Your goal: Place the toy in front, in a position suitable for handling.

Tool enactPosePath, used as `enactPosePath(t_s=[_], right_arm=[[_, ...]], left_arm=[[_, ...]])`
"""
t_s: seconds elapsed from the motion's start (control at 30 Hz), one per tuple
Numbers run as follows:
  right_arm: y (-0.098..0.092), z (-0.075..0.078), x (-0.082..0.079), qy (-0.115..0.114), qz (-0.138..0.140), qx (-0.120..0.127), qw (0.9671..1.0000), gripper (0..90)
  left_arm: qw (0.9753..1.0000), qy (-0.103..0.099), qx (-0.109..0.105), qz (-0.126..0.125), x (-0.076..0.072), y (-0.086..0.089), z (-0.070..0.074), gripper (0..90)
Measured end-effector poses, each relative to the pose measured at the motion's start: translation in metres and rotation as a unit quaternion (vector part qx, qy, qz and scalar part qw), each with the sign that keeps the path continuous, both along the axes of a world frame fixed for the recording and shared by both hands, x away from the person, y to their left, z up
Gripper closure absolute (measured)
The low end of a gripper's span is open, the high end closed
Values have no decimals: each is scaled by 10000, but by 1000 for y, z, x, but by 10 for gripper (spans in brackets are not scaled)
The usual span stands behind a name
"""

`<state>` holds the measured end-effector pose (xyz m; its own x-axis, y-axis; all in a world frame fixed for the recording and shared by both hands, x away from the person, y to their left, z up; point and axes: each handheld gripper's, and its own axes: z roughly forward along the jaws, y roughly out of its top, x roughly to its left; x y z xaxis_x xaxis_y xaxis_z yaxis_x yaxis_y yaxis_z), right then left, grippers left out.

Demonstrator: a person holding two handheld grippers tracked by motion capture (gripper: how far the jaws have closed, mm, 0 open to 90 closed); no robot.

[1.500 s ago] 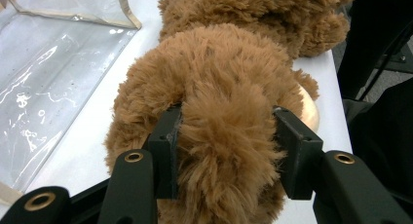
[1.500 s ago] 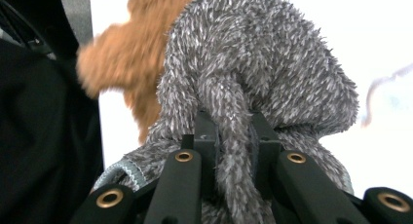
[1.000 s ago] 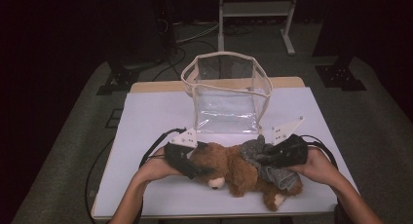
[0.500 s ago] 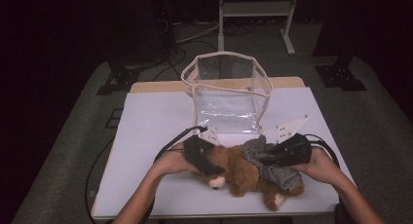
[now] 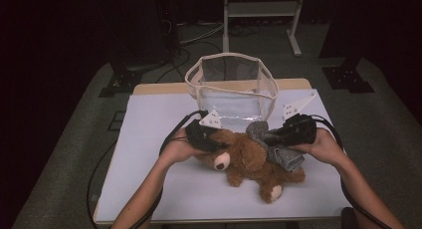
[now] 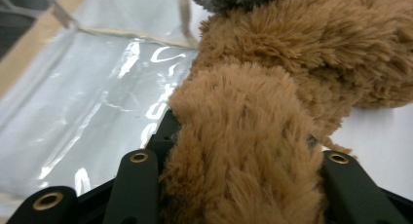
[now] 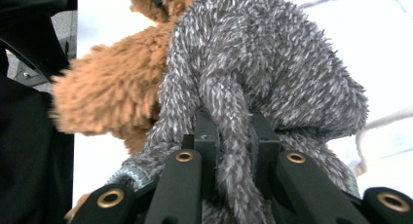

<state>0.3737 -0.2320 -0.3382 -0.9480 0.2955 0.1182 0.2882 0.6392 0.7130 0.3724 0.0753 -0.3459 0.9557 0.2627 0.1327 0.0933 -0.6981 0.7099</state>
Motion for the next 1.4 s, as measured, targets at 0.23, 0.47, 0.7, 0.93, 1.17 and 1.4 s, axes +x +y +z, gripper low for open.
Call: enactPosePath(t_s=[0.23, 0.47, 0.7, 0.93, 1.17, 1.4], right_arm=[[12, 5, 21, 26, -81, 39, 10000, 777], [40, -19, -7, 42, 362, -51, 9993, 781], [44, -13, -50, -147, 823, -246, 9962, 780], [35, 12, -22, -335, 370, -137, 9987, 777], [49, -13, -32, -230, 459, -257, 9983, 780], [41, -4, -58, -358, 658, -165, 9971, 778]], left_arm=[[9995, 156, -182, -208, -7, 19, -15, 446], [9984, 488, -233, -191, -27, 34, -18, 171], [9989, 321, 15, -341, -44, 35, -23, 288], [9987, 114, 65, -498, -59, 39, -27, 333], [9980, 378, -97, -490, -53, 41, -18, 208], [9968, 572, 117, -541, -52, 26, -24, 218]])
